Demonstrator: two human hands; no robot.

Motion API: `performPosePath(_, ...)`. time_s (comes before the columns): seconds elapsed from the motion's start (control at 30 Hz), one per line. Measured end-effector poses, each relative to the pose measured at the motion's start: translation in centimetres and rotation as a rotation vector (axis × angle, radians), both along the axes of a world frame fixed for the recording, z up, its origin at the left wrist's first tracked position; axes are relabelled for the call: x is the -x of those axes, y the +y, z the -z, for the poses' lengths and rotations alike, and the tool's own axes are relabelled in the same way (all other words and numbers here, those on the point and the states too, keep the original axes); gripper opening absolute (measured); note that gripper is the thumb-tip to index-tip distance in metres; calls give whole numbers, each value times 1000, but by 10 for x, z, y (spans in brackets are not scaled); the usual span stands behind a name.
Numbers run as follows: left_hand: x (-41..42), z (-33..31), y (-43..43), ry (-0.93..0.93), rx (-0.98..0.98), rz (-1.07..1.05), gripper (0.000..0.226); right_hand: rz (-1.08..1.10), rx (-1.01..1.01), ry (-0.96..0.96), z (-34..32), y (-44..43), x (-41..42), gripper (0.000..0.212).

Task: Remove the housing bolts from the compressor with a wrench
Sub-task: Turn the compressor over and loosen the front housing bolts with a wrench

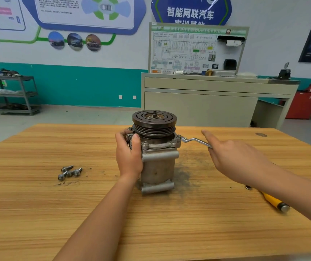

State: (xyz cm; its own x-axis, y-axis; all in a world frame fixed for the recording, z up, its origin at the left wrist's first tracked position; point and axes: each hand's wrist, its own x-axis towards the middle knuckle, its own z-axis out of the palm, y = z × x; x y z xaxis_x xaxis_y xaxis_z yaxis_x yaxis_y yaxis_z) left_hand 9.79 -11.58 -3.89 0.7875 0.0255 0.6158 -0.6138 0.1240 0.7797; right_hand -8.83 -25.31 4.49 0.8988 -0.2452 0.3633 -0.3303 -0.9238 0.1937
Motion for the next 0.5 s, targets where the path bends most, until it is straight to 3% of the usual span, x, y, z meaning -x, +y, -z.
performPosePath(0.27, 3, -1, 1, -7, -44, -75, 47, 44, 179, 131, -15, 28, -10, 45)
performPosePath(0.4, 5, -5, 3, 6, -61, -45, 34, 89, 176, 247, -18, 57, -17, 60)
performPosePath(0.5, 5, -5, 3, 31, -67, -25, 34, 70, 259, 284, -21, 64, -15, 56)
